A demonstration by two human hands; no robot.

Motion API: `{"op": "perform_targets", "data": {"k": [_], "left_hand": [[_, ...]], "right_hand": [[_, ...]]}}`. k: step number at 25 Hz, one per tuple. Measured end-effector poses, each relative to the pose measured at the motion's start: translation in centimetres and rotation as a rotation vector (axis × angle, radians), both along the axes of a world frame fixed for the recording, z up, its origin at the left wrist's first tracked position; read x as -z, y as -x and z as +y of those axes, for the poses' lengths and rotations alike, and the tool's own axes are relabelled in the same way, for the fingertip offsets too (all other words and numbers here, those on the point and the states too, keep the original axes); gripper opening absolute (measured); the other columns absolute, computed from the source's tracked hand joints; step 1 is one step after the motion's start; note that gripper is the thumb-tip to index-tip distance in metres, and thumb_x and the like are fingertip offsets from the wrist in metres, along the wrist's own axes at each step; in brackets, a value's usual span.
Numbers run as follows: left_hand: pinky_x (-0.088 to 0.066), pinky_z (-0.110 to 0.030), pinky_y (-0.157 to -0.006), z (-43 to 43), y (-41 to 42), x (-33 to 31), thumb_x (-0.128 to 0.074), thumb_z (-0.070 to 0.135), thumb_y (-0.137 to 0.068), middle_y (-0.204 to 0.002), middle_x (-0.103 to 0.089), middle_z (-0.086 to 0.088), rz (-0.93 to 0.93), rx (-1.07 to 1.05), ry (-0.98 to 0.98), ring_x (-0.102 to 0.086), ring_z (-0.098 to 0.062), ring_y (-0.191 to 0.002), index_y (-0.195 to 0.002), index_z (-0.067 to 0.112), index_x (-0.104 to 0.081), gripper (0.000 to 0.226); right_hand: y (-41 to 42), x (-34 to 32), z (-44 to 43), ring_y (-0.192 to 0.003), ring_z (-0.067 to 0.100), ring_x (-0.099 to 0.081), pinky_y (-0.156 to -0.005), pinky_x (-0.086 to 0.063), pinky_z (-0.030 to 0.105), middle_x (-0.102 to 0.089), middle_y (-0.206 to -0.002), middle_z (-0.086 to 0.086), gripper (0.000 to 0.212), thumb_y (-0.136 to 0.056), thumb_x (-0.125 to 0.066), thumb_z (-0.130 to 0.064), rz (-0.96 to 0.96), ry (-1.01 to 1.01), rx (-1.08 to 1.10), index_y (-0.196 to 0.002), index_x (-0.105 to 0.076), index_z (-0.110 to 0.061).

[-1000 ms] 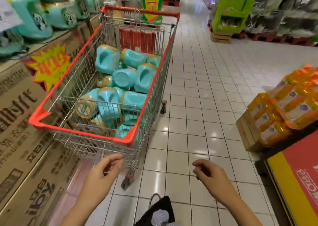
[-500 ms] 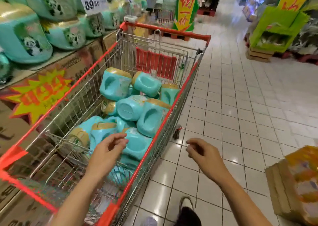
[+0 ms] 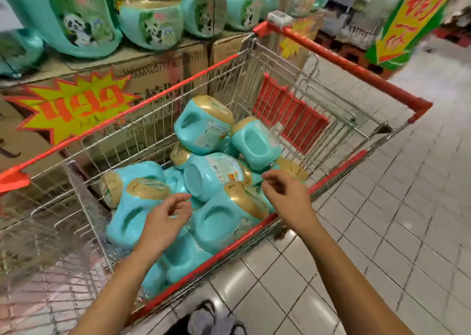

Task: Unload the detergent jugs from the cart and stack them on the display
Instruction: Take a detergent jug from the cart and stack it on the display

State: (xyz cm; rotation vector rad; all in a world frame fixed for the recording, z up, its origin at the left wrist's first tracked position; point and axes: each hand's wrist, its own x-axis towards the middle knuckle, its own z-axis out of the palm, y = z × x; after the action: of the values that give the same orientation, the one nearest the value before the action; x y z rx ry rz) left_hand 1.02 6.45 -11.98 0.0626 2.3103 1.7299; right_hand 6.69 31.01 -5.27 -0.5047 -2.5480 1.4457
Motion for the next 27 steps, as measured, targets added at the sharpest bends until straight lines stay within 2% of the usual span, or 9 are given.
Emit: {"op": "perform_targets", "data": {"k": [2, 4, 6, 9, 13, 16, 18, 22, 27], "left_hand": [[-0.044, -0.009, -0.079, 1.3, 0.8, 0.8, -0.072, 0.001, -0.083, -0.096, -0.068, 0.002, 0.032, 0.059, 0.098, -0.061, -0.013, -0.090, -0.105, 0.024, -0.063, 0.033], [-0.043, -0.015, -0.088, 2.3, 1.6, 1.9, -0.080, 0.015, -0.078, -0.105, -0.064, 0.005, 0.061, 0.146, 0.220, -0.059, -0.008, -0.097, -0.112, 0.023, -0.064, 0.038], [-0.043, -0.025, -0.095, 3.2, 2.1, 2.8, -0.084, 0.026, -0.073, -0.111, -0.061, 0.005, 0.049, 0.239, 0.251, -0.057, -0.010, -0.103, -0.116, 0.022, -0.062, 0.049], [-0.043, -0.028, -0.094, 4.2, 2.6, 4.2, -0.084, 0.033, -0.072, -0.111, -0.063, 0.002, 0.026, 0.347, 0.269, -0.058, -0.012, -0.105, -0.110, 0.023, -0.064, 0.044], [-0.036, -0.003, -0.086, 5.2, 2.9, 5.4, -0.080, 0.023, -0.078, -0.112, -0.064, 0.011, -0.021, 0.233, 0.158, -0.058, -0.008, -0.107, -0.111, 0.023, -0.069, 0.035], [-0.039, -0.004, -0.072, 5.3, 3.3, 5.6, -0.079, 0.022, -0.078, -0.099, -0.069, 0.016, -0.101, 0.142, 0.135, -0.062, -0.004, -0.094, -0.105, 0.034, -0.068, 0.032], [-0.042, -0.006, -0.064, 4.8, 3.6, 5.1, -0.080, 0.023, -0.078, -0.085, -0.070, 0.015, -0.141, 0.049, 0.130, -0.063, -0.006, -0.081, -0.094, 0.027, -0.072, 0.019], [-0.047, -0.012, -0.054, 3.7, 3.8, 2.8, -0.067, 0.014, -0.089, -0.065, -0.072, 0.013, -0.131, -0.255, -0.112, -0.063, -0.002, -0.061, -0.079, 0.017, -0.069, 0.011], [-0.059, -0.022, -0.066, 4.9, 4.9, -2.6, -0.055, 0.032, -0.080, -0.084, -0.077, 0.001, -0.161, -0.412, -0.669, -0.071, -0.009, -0.074, -0.089, 0.012, -0.070, 0.027]], "right_hand": [[2.7, 1.0, 1.7, -0.082, 0.012, -0.060, -0.078, -0.047, 0.020, -0.064, -0.089, -0.003, 0.024, -0.090, -0.060, -0.010, -0.161, -0.065, -0.078, -0.112, -0.064, -0.017], [5.2, 1.7, 3.6, -0.097, 0.021, -0.059, -0.086, -0.045, 0.026, -0.061, -0.107, 0.006, 0.048, -0.086, -0.064, -0.006, -0.410, -0.188, -0.220, -0.132, -0.051, -0.011], [7.4, 2.0, 4.9, -0.116, 0.026, -0.054, -0.089, -0.042, 0.026, -0.053, -0.130, 0.012, 0.078, -0.080, -0.073, -0.006, -0.674, -0.325, -0.451, -0.146, -0.032, -0.015], [9.3, 3.0, 5.2, -0.123, 0.022, -0.047, -0.093, -0.045, 0.024, -0.041, -0.145, 0.013, 0.097, -0.075, -0.076, 0.001, -0.933, -0.416, -0.740, -0.151, -0.020, -0.023], [9.9, 5.2, 4.5, -0.119, 0.041, -0.053, -0.093, -0.050, 0.058, -0.046, -0.139, 0.018, 0.110, -0.071, -0.077, 0.009, -1.144, -0.268, -0.783, -0.150, -0.010, -0.028], [10.3, 5.2, 5.1, -0.095, 0.024, -0.061, -0.069, -0.058, 0.036, -0.060, -0.108, 0.002, 0.095, -0.068, -0.083, 0.001, -1.069, -0.149, -0.746, -0.140, -0.027, -0.028], [10.5, 5.2, 5.8, -0.078, 0.017, -0.060, -0.061, -0.053, 0.025, -0.061, -0.092, 0.003, 0.082, -0.067, -0.084, 0.001, -0.971, 0.042, -0.671, -0.130, -0.038, -0.025], [10.5, 4.5, 5.1, -0.096, 0.016, -0.062, -0.080, -0.052, 0.027, -0.058, -0.113, 0.003, 0.071, -0.066, -0.087, -0.018, -0.618, 0.427, -0.364, -0.126, -0.048, -0.022], [10.3, 3.1, 2.0, -0.106, 0.022, -0.068, -0.079, -0.055, 0.028, -0.068, -0.121, 0.009, 0.063, -0.072, -0.075, -0.024, -0.181, 0.968, -0.289, -0.130, -0.051, -0.017]]}}
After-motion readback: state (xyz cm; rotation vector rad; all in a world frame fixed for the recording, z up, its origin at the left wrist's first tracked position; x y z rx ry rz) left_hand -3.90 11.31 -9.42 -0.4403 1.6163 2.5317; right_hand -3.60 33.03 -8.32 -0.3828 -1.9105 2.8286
